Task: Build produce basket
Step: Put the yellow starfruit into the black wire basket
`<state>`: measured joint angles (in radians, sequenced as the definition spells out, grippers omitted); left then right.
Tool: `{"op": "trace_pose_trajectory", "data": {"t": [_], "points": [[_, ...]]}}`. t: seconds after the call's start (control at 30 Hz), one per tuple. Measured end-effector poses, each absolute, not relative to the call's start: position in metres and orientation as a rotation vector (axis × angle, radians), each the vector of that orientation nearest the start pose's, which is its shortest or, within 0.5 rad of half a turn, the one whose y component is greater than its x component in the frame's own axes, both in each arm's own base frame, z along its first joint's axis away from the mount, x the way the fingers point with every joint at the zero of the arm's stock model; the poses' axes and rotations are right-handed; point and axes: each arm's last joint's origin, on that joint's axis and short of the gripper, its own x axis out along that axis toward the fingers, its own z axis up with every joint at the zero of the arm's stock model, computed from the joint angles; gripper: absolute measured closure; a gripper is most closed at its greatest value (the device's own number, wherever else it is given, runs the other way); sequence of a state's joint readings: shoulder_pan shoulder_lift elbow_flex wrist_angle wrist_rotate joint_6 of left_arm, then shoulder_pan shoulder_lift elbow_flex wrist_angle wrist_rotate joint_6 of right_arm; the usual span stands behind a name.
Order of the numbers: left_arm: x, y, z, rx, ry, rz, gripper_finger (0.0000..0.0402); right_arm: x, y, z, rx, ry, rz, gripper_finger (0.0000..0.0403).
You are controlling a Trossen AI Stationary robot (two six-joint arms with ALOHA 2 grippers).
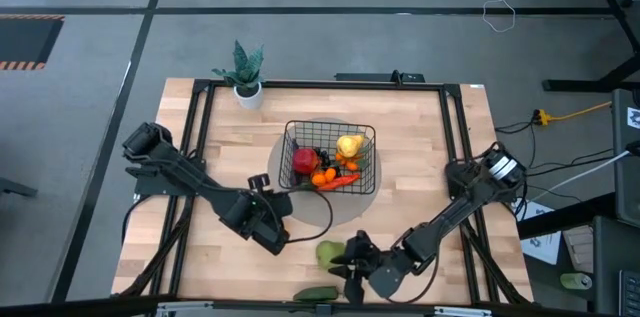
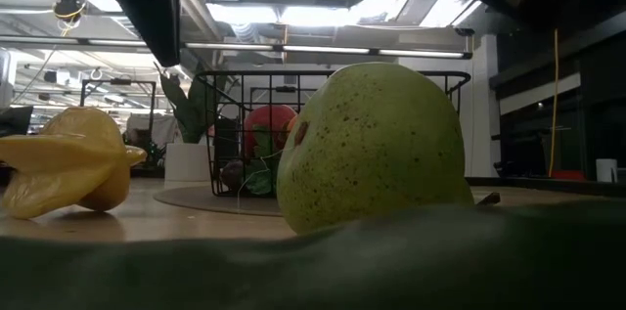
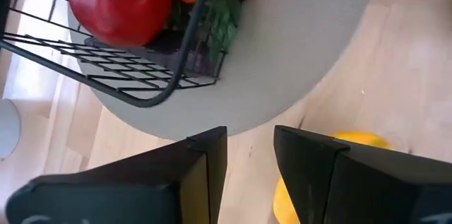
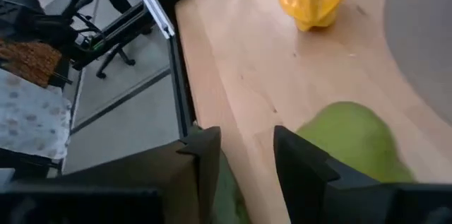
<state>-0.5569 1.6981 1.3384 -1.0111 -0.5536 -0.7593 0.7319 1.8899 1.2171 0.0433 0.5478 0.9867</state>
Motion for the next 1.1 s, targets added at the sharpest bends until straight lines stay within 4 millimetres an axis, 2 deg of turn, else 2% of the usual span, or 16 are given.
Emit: {"op": "trace_pose_trajectory", "data": {"t": [0.17, 0.3, 0.57, 0.83, 1.1], "points": [[0.274, -0.165, 0.249, 0.029, 1.088, 0.352, 0.0296, 0.305, 0.254, 0.203, 0.490, 0.578, -0.092, 0.0282], [0.268, -0.172, 0.248, 0.013, 1.141, 0.292, 0.0296, 0.302, 0.251, 0.197, 0.403, 0.643, -0.094, 0.0282], [0.261, -0.183, 0.247, -0.076, 1.194, 0.249, 0.0296, 0.297, 0.249, 0.190, 0.385, 0.740, -0.090, 0.0282], [0.258, -0.187, 0.247, -0.013, 1.219, 0.174, 0.0296, 0.298, 0.246, 0.191, 0.387, 0.676, -0.168, 0.0282], [0.261, -0.186, 0.248, -0.062, 1.106, 0.302, 0.0296, 0.299, 0.245, 0.193, 0.398, 0.625, -0.219, 0.0282]]}}
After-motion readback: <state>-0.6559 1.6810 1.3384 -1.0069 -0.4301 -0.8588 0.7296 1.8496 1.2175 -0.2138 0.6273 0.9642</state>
